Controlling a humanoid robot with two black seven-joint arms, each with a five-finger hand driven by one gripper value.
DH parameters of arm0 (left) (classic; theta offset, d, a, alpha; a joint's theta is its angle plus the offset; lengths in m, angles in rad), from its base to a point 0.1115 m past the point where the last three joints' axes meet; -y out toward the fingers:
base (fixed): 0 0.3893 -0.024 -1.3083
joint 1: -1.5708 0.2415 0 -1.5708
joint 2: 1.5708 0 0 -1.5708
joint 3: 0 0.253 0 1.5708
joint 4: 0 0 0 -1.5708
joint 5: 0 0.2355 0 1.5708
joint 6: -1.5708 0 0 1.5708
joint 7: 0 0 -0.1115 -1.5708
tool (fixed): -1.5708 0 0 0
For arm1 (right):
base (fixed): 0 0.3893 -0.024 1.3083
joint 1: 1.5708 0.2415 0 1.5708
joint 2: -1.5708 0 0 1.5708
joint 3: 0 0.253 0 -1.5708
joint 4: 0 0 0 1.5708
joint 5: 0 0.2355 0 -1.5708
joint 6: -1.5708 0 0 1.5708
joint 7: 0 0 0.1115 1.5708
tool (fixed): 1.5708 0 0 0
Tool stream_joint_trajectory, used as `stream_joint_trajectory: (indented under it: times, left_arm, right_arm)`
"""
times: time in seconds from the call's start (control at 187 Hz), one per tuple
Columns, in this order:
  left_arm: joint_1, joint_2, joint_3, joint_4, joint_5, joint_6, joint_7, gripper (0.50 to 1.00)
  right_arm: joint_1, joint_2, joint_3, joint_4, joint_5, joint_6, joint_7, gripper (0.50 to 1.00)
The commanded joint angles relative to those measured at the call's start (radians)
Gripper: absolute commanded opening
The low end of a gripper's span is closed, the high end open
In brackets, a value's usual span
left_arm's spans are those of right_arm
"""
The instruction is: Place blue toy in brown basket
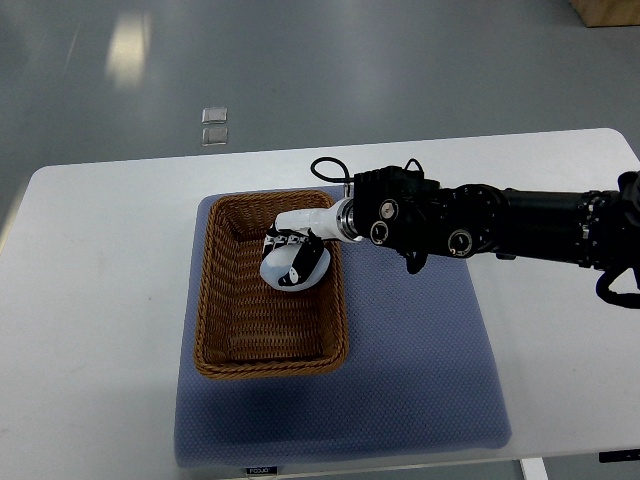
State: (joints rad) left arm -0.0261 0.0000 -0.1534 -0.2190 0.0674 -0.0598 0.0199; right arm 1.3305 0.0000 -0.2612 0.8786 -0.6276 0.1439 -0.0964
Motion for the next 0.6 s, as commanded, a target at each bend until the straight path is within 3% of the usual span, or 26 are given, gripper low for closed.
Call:
stream_joint_trajectory:
  times: [0.0,0.359,0.594]
  left_arm:
    - [0.000,0.000,0.000,0.001,0.000,0.000,0.000,1.000]
    - [0.001,0.000,0.000,0.003,0.000,0.000,0.000,1.000]
    - [0.002,0.000,-0.002,0.003,0.000,0.001,0.000,1.000]
  right_arm:
    - [0.002,0.000,0.008,-0.001,0.005,-0.001,0.001,0.842]
    - [0.088,0.000,0.126,0.006,0.022,0.040,0.001,0.885]
    - [0.108,-0.017,0.267,0.010,0.049,0.042,0.003,0.885]
